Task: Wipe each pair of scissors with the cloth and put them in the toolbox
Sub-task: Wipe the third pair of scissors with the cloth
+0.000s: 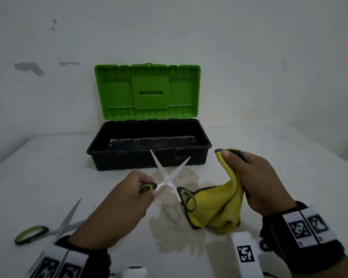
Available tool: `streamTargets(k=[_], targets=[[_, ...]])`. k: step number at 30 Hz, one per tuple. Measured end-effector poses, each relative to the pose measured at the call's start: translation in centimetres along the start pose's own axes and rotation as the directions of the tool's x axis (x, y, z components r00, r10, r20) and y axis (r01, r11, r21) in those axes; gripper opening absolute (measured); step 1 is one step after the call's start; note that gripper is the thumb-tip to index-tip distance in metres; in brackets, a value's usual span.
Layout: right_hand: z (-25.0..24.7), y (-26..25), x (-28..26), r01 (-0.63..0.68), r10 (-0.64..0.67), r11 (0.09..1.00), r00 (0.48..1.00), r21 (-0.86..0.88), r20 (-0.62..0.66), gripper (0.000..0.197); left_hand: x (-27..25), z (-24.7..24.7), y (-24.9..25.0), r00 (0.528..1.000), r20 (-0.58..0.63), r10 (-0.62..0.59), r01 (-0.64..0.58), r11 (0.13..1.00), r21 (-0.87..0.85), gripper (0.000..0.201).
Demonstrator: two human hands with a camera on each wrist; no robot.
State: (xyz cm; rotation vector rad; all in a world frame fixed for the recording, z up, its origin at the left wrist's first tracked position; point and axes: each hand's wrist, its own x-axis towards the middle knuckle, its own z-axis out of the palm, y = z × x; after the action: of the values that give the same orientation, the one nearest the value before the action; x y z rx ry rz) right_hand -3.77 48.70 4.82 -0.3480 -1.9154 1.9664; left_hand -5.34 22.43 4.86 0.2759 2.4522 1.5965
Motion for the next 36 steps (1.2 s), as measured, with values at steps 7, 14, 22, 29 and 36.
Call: streamTargets(k=[7, 14, 22, 29, 36], targets=[[-1.6, -0.1, 0.5, 0.084, -0.084, 0.993, 0.996, -0.083, 0.005, 0.024, 0.3, -0.5, -0.3, 0.998, -0.035, 0.049, -0.058, 0.935, -0.349, 0.013], [-1.4, -0.7, 2.2, 0.232, -0.228, 0.954, 0.973, -0.19, 0.044, 0.035, 0.9, 0.5, 0.0, 0.998, 0.032, -0.051, 0.06, 0.802, -0.594, 0.022], [0.6, -0.1, 1.1, 0.241, -0.152, 0.952, 0.907, -0.189, 0.392, 0.051, 1.3, 2.3, 0.5, 0.998, -0.046, -0.052, 0.012, 0.786, -0.619, 0.025], [1.9, 0.4, -0.5, 0.126, -0.022, 0.973, 0.882, -0.191, 0.47, 0.048, 1.7, 3.7, 0.8, 0.991, -0.079, -0.104, 0.018, 0.707, -0.707, 0.029], [3.1, 0.6, -2.1, 0.259, -0.176, 0.947, 0.912, -0.187, 0.37, 0.05, 1.3, 4.8, 2.0, 0.977, -0.169, -0.127, -0.036, 0.687, -0.725, 0.038]])
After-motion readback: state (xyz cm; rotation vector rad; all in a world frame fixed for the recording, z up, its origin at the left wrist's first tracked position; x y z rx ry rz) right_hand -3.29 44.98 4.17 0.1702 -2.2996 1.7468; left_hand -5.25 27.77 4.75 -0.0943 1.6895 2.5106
